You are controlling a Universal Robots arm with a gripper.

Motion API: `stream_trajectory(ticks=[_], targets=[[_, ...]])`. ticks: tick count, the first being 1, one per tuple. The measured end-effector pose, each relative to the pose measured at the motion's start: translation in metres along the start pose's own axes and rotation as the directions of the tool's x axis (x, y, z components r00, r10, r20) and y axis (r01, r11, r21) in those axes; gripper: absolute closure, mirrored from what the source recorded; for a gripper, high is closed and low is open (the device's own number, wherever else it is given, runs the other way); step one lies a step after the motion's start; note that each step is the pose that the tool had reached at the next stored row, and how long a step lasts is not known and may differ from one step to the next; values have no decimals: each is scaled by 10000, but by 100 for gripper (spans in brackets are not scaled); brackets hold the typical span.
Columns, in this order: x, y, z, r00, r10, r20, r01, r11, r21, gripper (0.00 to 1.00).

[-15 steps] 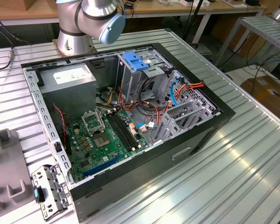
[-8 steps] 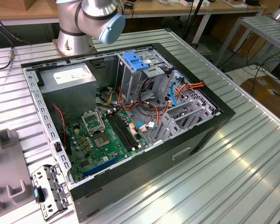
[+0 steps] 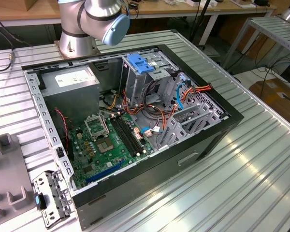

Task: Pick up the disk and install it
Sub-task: 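Pick up the disk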

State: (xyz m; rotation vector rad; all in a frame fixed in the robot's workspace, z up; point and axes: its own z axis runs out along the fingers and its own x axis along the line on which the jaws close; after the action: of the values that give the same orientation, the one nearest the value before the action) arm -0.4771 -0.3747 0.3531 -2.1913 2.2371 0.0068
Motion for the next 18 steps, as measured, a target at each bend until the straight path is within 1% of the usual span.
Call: stream_trajectory(ticks=[18], targets=[[-1, -1, -109, 10000, 1, 1, -1, 10000, 1, 63]])
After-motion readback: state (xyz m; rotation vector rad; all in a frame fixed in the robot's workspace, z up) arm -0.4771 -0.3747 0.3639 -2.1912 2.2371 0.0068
